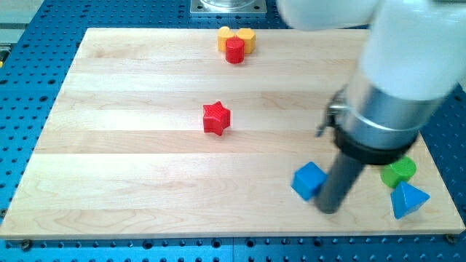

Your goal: Move the cube to the top left of the green star

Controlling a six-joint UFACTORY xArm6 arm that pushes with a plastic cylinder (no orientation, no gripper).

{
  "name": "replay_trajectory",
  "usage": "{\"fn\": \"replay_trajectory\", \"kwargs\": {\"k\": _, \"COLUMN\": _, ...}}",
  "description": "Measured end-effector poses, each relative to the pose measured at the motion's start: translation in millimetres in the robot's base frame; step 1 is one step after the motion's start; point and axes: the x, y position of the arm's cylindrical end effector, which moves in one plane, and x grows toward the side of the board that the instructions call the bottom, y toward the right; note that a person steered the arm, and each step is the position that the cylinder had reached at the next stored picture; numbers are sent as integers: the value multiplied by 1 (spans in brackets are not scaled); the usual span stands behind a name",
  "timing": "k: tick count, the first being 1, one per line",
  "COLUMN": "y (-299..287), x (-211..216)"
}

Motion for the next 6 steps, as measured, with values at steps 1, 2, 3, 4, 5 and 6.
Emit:
{"fn": "replay_trajectory", "kwargs": {"k": 1, "y": -7, "x": -56}}
{"fn": "replay_trajectory", "kwargs": {"k": 2, "y": -9, "x": 8}}
{"fn": "replay_trajectory", "kwargs": {"k": 3, "y": -56, "x": -13}}
{"fn": "replay_trajectory", "kwargs": {"k": 4, "y": -56, "x": -63}}
{"fn": "replay_trajectory", "kwargs": {"k": 5, "y": -58, "x": -114}}
{"fn": "replay_trajectory", "kwargs": {"k": 6, "y": -40, "x": -119}}
